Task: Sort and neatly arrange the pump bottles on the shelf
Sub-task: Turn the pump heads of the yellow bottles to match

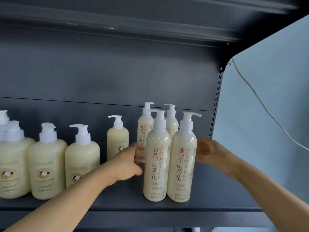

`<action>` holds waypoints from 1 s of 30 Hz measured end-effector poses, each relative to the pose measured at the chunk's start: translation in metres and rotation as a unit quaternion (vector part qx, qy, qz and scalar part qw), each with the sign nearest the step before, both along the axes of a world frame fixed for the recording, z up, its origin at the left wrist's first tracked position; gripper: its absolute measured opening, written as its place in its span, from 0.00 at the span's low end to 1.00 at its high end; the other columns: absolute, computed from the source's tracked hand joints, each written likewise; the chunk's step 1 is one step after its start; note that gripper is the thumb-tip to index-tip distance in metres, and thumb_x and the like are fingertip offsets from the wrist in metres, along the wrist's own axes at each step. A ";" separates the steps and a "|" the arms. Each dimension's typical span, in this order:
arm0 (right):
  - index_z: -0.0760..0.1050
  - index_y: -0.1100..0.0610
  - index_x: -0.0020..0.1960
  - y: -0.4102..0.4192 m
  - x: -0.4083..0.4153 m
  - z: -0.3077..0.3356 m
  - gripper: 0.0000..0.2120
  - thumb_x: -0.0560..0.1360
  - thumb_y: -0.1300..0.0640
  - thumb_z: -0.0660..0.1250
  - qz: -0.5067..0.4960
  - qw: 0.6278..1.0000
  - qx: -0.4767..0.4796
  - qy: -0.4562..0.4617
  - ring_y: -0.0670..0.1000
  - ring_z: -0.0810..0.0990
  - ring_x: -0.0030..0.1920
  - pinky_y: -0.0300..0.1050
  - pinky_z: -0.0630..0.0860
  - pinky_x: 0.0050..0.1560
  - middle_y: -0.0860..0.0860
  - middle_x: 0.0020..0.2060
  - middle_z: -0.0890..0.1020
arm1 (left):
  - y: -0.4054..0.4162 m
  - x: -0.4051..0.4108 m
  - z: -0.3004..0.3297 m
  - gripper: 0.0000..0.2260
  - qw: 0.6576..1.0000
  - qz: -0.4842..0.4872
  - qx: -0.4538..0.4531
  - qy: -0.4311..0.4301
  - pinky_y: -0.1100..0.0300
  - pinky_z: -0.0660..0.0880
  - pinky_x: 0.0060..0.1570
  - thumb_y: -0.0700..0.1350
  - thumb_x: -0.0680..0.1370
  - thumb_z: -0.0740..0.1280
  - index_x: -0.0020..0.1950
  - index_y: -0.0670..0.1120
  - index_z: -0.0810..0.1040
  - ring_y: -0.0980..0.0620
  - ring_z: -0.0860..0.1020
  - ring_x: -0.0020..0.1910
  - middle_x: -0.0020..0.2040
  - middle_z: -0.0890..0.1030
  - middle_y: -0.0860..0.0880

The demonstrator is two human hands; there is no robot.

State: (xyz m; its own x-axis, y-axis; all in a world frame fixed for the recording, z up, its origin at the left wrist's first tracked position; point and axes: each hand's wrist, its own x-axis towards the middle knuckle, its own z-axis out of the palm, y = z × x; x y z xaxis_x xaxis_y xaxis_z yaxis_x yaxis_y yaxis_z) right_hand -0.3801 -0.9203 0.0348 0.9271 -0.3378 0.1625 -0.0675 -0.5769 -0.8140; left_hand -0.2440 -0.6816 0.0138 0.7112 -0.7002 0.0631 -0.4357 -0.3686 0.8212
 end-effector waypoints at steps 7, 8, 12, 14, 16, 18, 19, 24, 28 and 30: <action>0.73 0.54 0.63 -0.013 0.035 0.017 0.19 0.74 0.65 0.67 -0.039 0.998 0.022 -0.045 0.49 0.82 0.54 0.48 0.78 0.56 0.49 0.54 0.82 | -0.013 0.023 0.024 0.19 0.989 0.095 -0.109 -0.031 0.59 0.76 0.53 0.32 0.74 0.68 0.61 0.48 0.70 0.52 0.77 0.55 0.55 0.78 0.50; 0.73 0.54 0.63 -0.012 0.040 0.022 0.19 0.74 0.66 0.66 -0.036 0.997 0.031 -0.055 0.49 0.82 0.53 0.46 0.78 0.54 0.49 0.54 0.82 | -0.014 0.026 0.030 0.19 0.986 0.103 -0.123 -0.036 0.62 0.75 0.51 0.33 0.74 0.68 0.59 0.50 0.70 0.53 0.77 0.55 0.54 0.77 0.51; 0.72 0.55 0.64 -0.012 0.056 0.045 0.19 0.75 0.65 0.66 -0.042 0.995 0.025 -0.090 0.55 0.80 0.56 0.54 0.74 0.61 0.51 0.55 0.81 | -0.020 0.040 0.059 0.20 0.976 0.143 -0.148 -0.072 0.57 0.74 0.55 0.37 0.75 0.69 0.63 0.51 0.71 0.50 0.77 0.56 0.57 0.78 0.50; 0.71 0.55 0.65 -0.011 0.062 0.058 0.23 0.71 0.62 0.70 -0.030 0.994 0.020 -0.106 0.58 0.78 0.57 0.58 0.73 0.63 0.55 0.58 0.78 | -0.023 0.048 0.076 0.21 0.974 0.152 -0.147 -0.087 0.59 0.73 0.53 0.39 0.75 0.69 0.66 0.50 0.71 0.49 0.77 0.57 0.59 0.78 0.49; 0.70 0.56 0.63 -0.010 0.067 0.072 0.26 0.66 0.63 0.71 0.003 0.993 0.034 -0.114 0.56 0.78 0.53 0.53 0.75 0.58 0.59 0.58 0.77 | -0.027 0.056 0.094 0.21 0.974 0.155 -0.139 -0.094 0.60 0.72 0.49 0.40 0.75 0.69 0.66 0.50 0.70 0.49 0.77 0.56 0.60 0.78 0.49; 0.70 0.57 0.65 -0.009 0.077 0.086 0.28 0.67 0.64 0.74 0.016 0.993 0.044 -0.112 0.51 0.79 0.49 0.44 0.75 0.50 0.58 0.59 0.76 | -0.032 0.064 0.108 0.20 0.975 0.157 -0.117 -0.102 0.60 0.72 0.49 0.42 0.75 0.69 0.66 0.50 0.71 0.49 0.77 0.55 0.60 0.78 0.50; 0.70 0.57 0.66 -0.009 0.084 0.093 0.27 0.69 0.62 0.74 0.002 0.994 0.019 -0.107 0.50 0.79 0.50 0.42 0.74 0.50 0.56 0.59 0.77 | -0.036 0.068 0.115 0.20 0.977 0.155 -0.099 -0.108 0.59 0.72 0.50 0.43 0.75 0.69 0.66 0.50 0.71 0.49 0.76 0.56 0.60 0.78 0.49; 0.77 0.57 0.59 -0.009 0.115 0.117 0.15 0.73 0.57 0.71 -0.054 0.994 -0.082 -0.044 0.53 0.79 0.55 0.46 0.75 0.59 0.53 0.54 0.82 | -0.055 0.081 0.137 0.20 0.981 0.134 0.007 -0.138 0.60 0.69 0.49 0.45 0.75 0.69 0.67 0.48 0.71 0.47 0.75 0.56 0.61 0.75 0.48; 0.82 0.61 0.48 -0.006 0.130 0.119 0.11 0.72 0.54 0.71 -0.066 0.989 -0.134 0.001 0.52 0.82 0.44 0.47 0.80 0.52 0.57 0.45 0.84 | -0.075 0.085 0.141 0.07 0.974 0.118 0.079 -0.178 0.61 0.65 0.39 0.43 0.76 0.67 0.50 0.47 0.71 0.47 0.69 0.43 0.47 0.72 0.45; 0.82 0.62 0.48 -0.007 0.137 0.116 0.12 0.71 0.54 0.73 -0.077 0.984 -0.158 0.016 0.50 0.81 0.38 0.45 0.82 0.48 0.56 0.43 0.84 | -0.083 0.085 0.140 0.06 0.967 0.119 0.110 -0.197 0.62 0.64 0.34 0.42 0.76 0.67 0.49 0.46 0.71 0.47 0.68 0.42 0.46 0.71 0.45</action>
State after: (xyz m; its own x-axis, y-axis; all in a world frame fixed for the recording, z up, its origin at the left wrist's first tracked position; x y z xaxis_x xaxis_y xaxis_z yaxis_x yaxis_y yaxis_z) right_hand -0.2431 -0.9268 0.1507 0.8755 -0.4118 0.2528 -0.1967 -0.7816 -0.5920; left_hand -0.1587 -0.7650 0.1534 0.8053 -0.5464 0.2300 -0.5797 -0.6447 0.4984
